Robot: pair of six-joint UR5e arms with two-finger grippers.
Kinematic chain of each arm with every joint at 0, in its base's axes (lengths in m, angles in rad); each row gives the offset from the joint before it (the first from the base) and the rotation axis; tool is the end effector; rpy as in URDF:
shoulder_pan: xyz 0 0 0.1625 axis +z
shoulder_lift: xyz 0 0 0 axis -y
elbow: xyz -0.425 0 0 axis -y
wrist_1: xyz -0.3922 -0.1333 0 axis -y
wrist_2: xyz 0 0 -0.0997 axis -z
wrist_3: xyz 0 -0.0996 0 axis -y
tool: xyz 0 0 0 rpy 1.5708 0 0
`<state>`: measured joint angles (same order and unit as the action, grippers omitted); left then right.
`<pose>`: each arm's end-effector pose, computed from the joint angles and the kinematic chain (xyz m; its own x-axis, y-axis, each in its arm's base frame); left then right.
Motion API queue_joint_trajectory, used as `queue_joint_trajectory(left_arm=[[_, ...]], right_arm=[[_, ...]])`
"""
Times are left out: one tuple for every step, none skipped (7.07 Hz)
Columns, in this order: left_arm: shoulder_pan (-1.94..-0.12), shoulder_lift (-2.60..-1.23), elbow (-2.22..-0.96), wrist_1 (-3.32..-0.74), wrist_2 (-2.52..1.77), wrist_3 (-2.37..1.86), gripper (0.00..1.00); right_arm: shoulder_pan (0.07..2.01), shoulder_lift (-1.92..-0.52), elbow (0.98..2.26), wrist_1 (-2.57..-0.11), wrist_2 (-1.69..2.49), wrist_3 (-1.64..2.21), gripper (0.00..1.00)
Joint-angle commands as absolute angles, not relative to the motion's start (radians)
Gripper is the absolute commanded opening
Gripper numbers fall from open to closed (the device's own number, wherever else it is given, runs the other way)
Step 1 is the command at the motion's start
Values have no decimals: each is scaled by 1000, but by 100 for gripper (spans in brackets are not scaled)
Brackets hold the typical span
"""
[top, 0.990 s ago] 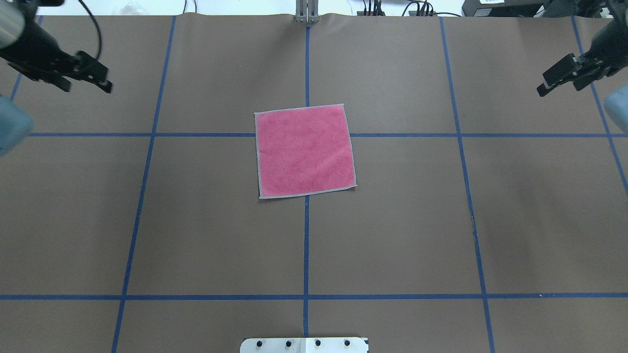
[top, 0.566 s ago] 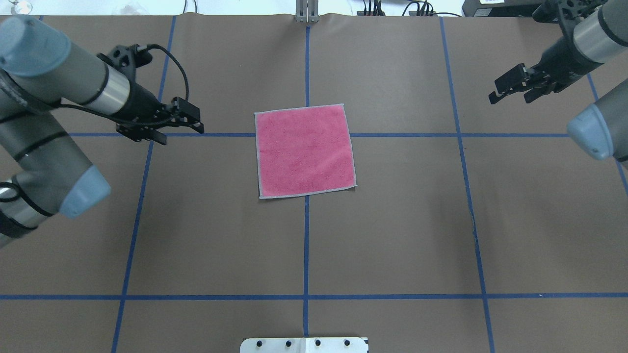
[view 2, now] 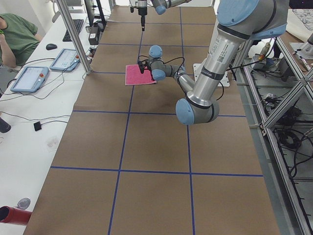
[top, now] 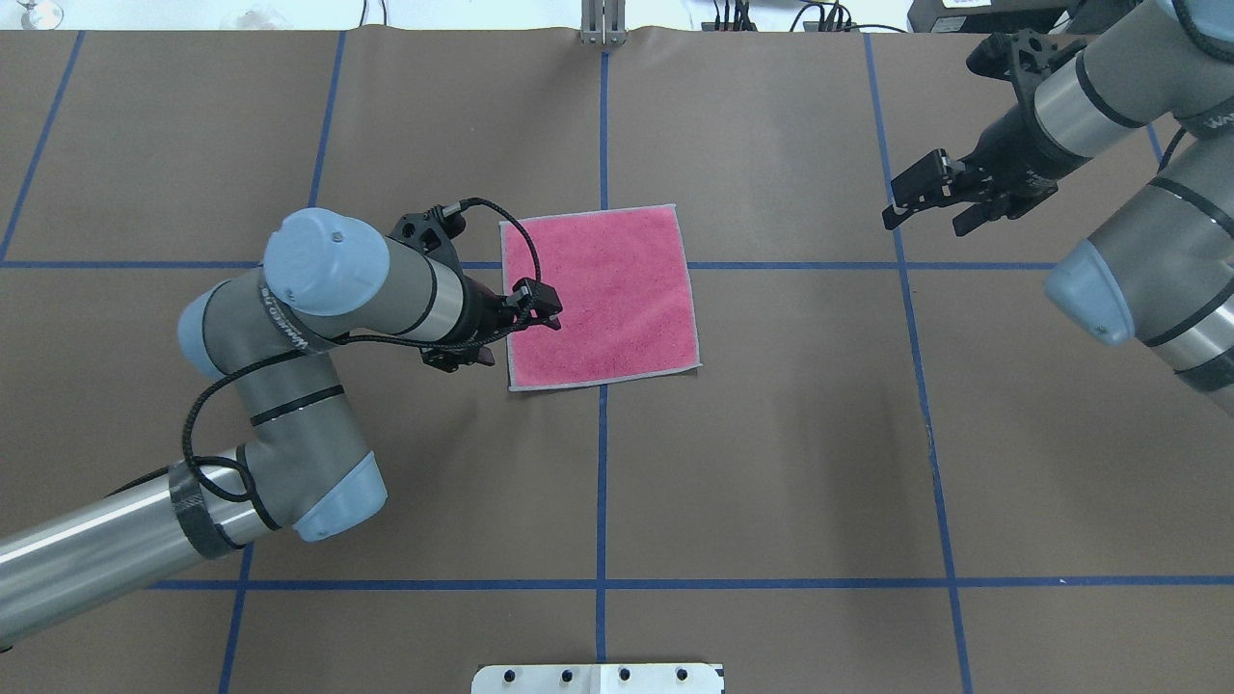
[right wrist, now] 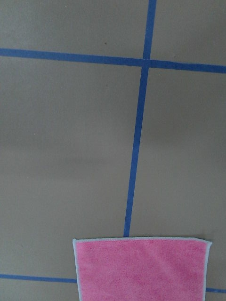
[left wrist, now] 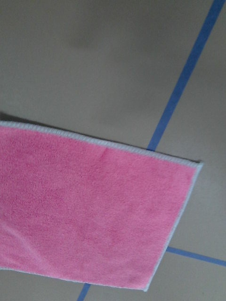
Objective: Fold towel twice with both arms
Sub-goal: 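Move the left gripper to the pink towel's corner nearest it while the right arm approaches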
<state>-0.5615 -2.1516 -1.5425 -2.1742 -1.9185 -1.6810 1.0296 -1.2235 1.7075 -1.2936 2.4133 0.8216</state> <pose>0.5336 -0.4531 0.2585 0.3131 -0.3191 -0.8945 0.2727 0.9324 -0.2372 -0.2636 -0.5530 0.3589 0.4810 -0.0796 0.8731 0.0305 0.9968 0.0741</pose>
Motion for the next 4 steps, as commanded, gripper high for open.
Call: queue_joint_trajectory(left_arm=[[-537, -2172, -1493, -2177, -1905, -1683, 100], [-531, -2172, -1471, -2178, -1904, -1678, 100], [-531, -2172, -1468, -2178, -1905, -1677, 100], [-531, -2172, -1468, -2178, -1905, -1677, 100]], right_arm=[[1023, -1221, 1709, -1293, 2414, 824, 100], [1025, -1216, 1712, -1293, 2414, 824, 100], [1025, -1215, 1710, -1293, 2413, 824, 100], [1025, -1215, 1710, -1293, 2413, 824, 100]])
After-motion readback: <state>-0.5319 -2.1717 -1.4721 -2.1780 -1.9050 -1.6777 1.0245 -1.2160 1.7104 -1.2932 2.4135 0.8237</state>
